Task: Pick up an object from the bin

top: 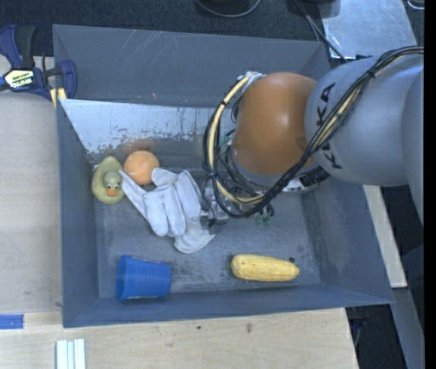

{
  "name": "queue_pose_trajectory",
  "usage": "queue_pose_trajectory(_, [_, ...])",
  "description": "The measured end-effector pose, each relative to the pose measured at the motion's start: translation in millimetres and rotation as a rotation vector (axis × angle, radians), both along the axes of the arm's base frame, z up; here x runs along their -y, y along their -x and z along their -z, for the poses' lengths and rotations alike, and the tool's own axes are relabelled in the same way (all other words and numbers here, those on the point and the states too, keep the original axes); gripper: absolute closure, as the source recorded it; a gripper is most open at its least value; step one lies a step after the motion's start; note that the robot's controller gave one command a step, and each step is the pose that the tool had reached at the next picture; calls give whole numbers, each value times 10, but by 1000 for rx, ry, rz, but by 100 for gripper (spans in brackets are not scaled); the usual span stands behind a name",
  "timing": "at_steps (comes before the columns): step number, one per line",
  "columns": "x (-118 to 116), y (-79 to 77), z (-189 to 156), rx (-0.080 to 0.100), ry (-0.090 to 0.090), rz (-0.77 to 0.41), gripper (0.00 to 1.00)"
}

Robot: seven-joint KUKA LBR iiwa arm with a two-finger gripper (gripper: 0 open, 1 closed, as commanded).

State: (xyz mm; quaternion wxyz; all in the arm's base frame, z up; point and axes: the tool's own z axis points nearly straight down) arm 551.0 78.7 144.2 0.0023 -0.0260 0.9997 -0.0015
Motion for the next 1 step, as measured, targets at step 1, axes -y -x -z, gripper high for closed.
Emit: queue_pose_trajectory(1, [1, 5, -147, -2, 0, 0, 100])
